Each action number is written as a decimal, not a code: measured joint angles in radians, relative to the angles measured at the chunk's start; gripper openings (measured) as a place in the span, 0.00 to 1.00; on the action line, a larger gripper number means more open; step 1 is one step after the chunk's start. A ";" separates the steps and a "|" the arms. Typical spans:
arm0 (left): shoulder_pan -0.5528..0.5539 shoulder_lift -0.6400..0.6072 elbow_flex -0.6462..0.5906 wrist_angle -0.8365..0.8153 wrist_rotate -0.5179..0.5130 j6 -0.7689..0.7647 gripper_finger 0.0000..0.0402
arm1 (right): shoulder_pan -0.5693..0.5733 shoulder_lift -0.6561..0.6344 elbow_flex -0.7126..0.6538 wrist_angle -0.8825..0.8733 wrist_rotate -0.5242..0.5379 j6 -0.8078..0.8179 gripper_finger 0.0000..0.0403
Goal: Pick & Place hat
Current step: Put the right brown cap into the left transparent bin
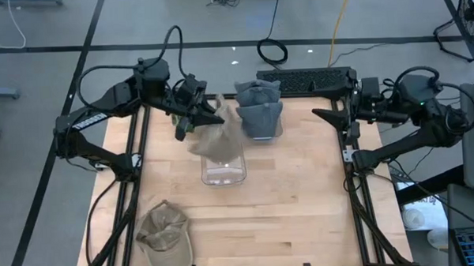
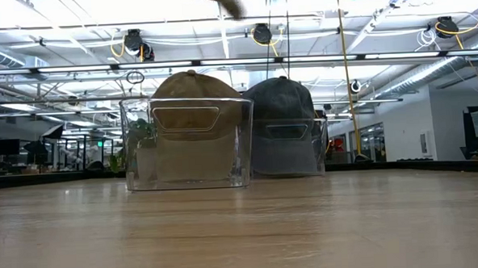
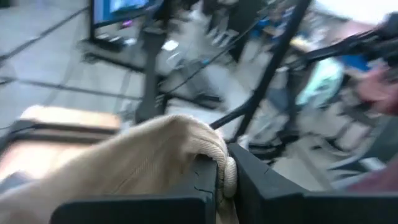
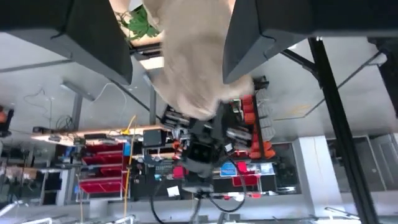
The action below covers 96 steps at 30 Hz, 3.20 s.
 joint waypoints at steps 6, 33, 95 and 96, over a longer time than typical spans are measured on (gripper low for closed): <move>-0.027 0.011 0.066 -0.295 -0.208 0.178 0.05 | 0.000 0.000 0.000 -0.005 0.000 -0.054 0.58; -0.252 0.099 0.189 -0.572 -0.882 0.432 0.05 | 0.000 0.003 0.000 -0.002 0.004 -0.148 0.59; -0.163 0.188 -0.186 -0.433 -0.829 0.327 0.21 | 0.000 0.040 0.000 0.007 0.022 -0.167 0.59; -0.158 0.188 -0.185 -0.432 -0.799 0.314 0.25 | 0.000 0.040 0.000 0.007 0.022 -0.167 0.59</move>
